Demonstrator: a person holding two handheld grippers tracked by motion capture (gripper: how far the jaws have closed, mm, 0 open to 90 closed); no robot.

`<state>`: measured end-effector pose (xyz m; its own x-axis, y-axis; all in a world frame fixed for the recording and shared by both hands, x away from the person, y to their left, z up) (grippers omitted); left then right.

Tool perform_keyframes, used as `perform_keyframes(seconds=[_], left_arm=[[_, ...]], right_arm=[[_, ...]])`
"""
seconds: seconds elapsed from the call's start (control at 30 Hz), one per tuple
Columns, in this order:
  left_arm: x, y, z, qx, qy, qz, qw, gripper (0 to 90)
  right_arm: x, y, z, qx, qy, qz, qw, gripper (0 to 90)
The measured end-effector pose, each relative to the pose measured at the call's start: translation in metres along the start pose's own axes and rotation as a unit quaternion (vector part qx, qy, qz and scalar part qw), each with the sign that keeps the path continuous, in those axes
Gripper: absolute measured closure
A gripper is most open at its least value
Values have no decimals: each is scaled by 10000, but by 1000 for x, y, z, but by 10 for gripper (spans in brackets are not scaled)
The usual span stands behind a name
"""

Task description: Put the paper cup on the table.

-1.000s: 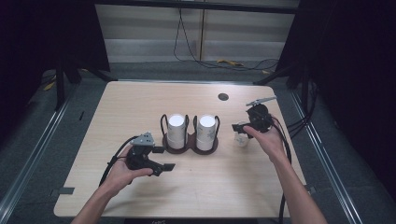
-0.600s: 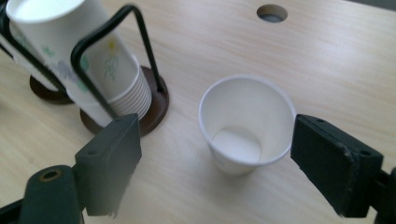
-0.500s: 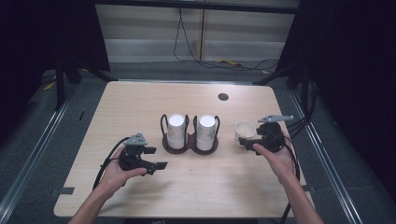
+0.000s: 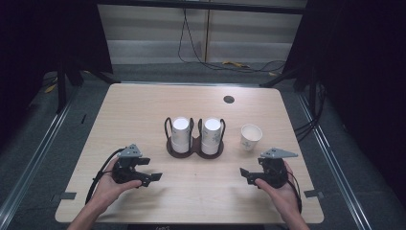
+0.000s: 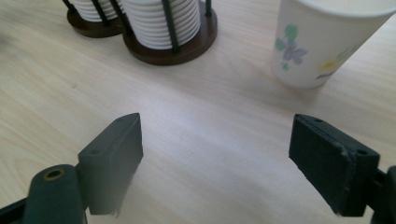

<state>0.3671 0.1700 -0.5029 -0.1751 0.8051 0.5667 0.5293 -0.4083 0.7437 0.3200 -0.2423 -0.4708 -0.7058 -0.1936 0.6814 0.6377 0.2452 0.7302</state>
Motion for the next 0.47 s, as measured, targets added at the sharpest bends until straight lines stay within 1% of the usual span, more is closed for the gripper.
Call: perform_keyframes(seconds=[0.03, 0.07, 0.13, 0.2, 0.23, 0.3, 0.37, 0.47], left_arm=[[0, -2, 1, 79, 7, -17, 10000, 203], [0, -4, 3, 181, 39, -83, 9998, 203], [-1, -8, 5, 213, 131, -74, 9997, 203], [0, -11, 7, 294, 156, -188, 9993, 203], [1, -13, 8, 335, 166, -191, 9991, 203], [2, -16, 10, 352, 188, -191, 9990, 203], [2, -18, 12, 364, 246, -148, 9989, 199], [1, -19, 11, 353, 211, -121, 9991, 193]], right_arm=[[-1, -5, 3, -92, 43, -31, 9999, 176], [-2, -8, 5, -95, 62, -29, 9999, 177], [-6, -14, 8, -6, 83, 103, 9999, 182], [-7, -16, 9, -26, 55, 54, 10000, 180], [-9, -17, 10, -7, 38, 67, 10000, 179], [-11, -19, 11, -103, 105, 113, 9998, 178], [-14, -19, 11, -75, 44, 115, 9999, 177], [-15, -19, 8, -129, -15, 132, 9998, 168]])
Point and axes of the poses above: each handheld gripper's, and its own axes: x roughly backward along the jaws, y roughly out of its top, z roughly to its left, the point moved 3 cm from there along -x, roughly forward along the jaws, and after that the axes turned 11 degrees about -y, right-handed, at the moved point
